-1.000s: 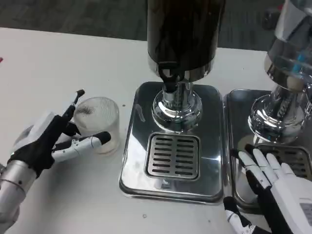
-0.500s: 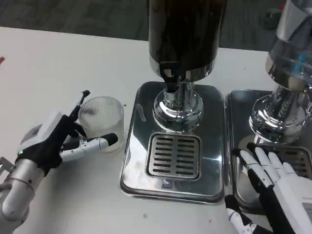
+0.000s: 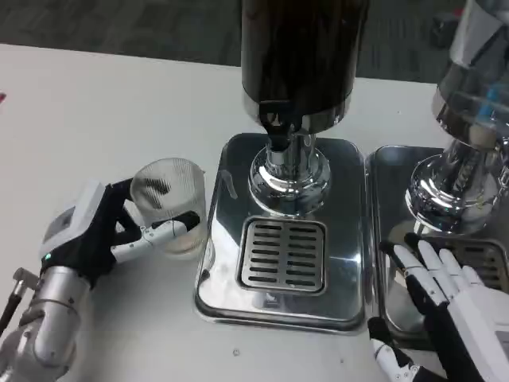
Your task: Grasp the cup under the faucet to collect the drink, then remove the cup.
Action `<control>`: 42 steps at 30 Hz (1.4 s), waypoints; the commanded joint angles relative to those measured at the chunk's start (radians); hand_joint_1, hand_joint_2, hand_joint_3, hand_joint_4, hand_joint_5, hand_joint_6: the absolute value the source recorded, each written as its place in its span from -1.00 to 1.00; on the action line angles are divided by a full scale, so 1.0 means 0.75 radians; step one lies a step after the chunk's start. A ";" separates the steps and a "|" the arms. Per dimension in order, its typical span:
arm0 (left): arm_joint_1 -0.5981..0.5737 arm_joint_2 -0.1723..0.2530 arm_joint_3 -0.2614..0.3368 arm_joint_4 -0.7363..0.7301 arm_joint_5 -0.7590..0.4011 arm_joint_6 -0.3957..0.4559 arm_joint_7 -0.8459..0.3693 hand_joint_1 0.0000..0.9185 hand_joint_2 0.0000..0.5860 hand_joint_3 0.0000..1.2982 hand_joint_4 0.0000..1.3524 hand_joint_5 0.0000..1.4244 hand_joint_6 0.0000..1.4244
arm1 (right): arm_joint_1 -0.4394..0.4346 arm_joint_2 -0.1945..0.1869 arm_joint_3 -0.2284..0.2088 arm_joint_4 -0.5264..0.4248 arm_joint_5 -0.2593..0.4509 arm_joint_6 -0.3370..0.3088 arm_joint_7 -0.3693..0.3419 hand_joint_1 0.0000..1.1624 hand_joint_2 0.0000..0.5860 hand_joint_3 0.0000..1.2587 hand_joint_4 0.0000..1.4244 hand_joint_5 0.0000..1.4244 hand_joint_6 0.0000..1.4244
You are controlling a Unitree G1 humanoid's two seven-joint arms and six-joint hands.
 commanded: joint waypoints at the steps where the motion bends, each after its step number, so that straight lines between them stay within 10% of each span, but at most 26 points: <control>1: 0.015 -0.014 -0.018 0.026 0.050 -0.018 0.126 -0.34 -0.70 -0.20 0.02 0.42 0.88 | 0.007 0.002 -0.009 0.007 0.013 -0.016 -0.028 -0.24 0.65 -0.85 -1.00 -1.00 -0.98; 18: 0.112 0.013 0.046 -0.053 0.093 -0.168 0.526 -0.25 -0.73 0.06 0.28 0.66 1.00 | -0.004 -0.002 -0.015 0.033 0.056 -0.040 -0.042 -0.29 0.68 -0.83 -1.00 -1.00 -0.98; 42: 0.273 -0.078 -0.083 -0.377 0.202 -0.248 0.310 -0.23 -0.78 0.08 0.31 0.66 1.00 | -0.004 -0.004 -0.004 -0.026 -0.030 -0.074 -0.051 -0.30 0.70 -0.83 -1.00 -1.00 -0.98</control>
